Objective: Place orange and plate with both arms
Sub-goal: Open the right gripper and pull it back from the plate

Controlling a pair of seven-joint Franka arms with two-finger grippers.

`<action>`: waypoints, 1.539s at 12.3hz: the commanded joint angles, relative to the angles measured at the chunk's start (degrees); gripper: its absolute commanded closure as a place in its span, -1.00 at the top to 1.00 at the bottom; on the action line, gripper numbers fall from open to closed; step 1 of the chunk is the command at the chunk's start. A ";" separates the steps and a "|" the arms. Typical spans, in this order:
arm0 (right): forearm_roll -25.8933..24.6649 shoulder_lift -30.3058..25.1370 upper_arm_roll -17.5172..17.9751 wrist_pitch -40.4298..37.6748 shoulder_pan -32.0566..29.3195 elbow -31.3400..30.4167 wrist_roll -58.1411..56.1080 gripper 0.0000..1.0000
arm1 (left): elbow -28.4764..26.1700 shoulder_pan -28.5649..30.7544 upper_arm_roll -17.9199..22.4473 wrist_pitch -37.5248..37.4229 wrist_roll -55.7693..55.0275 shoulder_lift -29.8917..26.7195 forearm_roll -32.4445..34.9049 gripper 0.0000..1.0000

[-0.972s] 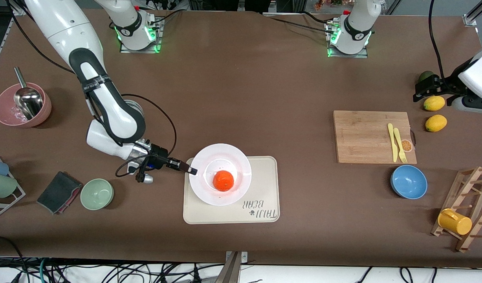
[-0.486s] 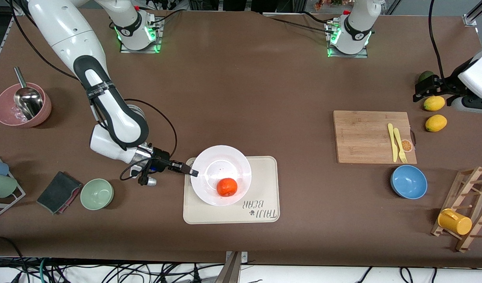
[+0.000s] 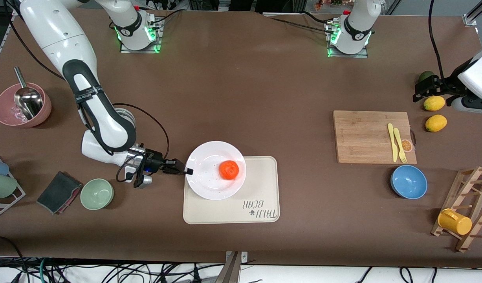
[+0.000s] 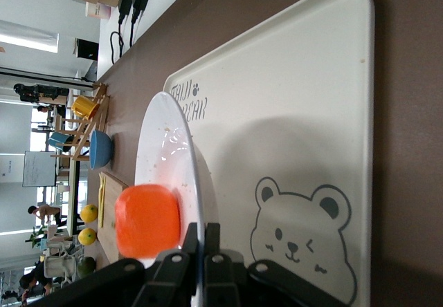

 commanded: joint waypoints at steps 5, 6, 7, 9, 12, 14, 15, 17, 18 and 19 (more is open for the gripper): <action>2.38 6.04 0.86 -0.91 -1.09 2.43 -7.25 -1.00 | 1.65 -0.31 0.09 -1.30 0.88 0.78 0.67 1.00; 2.46 7.53 0.86 -0.91 -1.00 3.92 -7.34 -1.00 | 1.65 -0.31 0.09 -1.22 0.88 0.78 0.67 1.00; 2.47 8.59 0.95 -0.91 -0.91 4.89 -7.34 -1.00 | 1.74 -0.31 0.09 -1.30 0.88 0.78 0.67 1.00; 2.47 9.30 0.95 -0.91 -0.91 6.22 -6.90 -1.00 | 1.82 -0.31 0.09 -1.31 0.80 0.78 0.67 1.00; 2.38 10.70 0.95 -1.60 -1.00 9.81 -4.01 -1.00 | 1.82 -0.31 0.09 -1.31 0.80 0.78 0.76 1.00; 2.38 11.59 0.95 -2.05 -1.00 10.61 -4.18 -1.00 | 1.82 -0.31 0.09 -1.31 0.80 0.87 0.67 1.00; 2.38 11.68 0.95 -2.05 -1.00 10.53 -4.35 -1.00 | 1.82 -0.31 0.09 -1.31 0.80 0.96 0.76 1.00; 2.38 11.94 0.95 -2.05 -1.09 10.61 -4.35 -1.00 | 1.82 -0.31 0.09 -1.31 0.80 0.96 0.76 1.00; 2.38 11.94 0.95 -2.05 -1.09 10.61 -4.35 -0.71 | 1.82 -0.31 0.09 -1.31 0.80 0.96 0.76 1.00; 2.38 11.94 0.86 -2.05 -1.09 10.70 -4.35 -0.41 | 1.82 -0.31 0.09 -1.31 0.80 0.96 0.76 1.00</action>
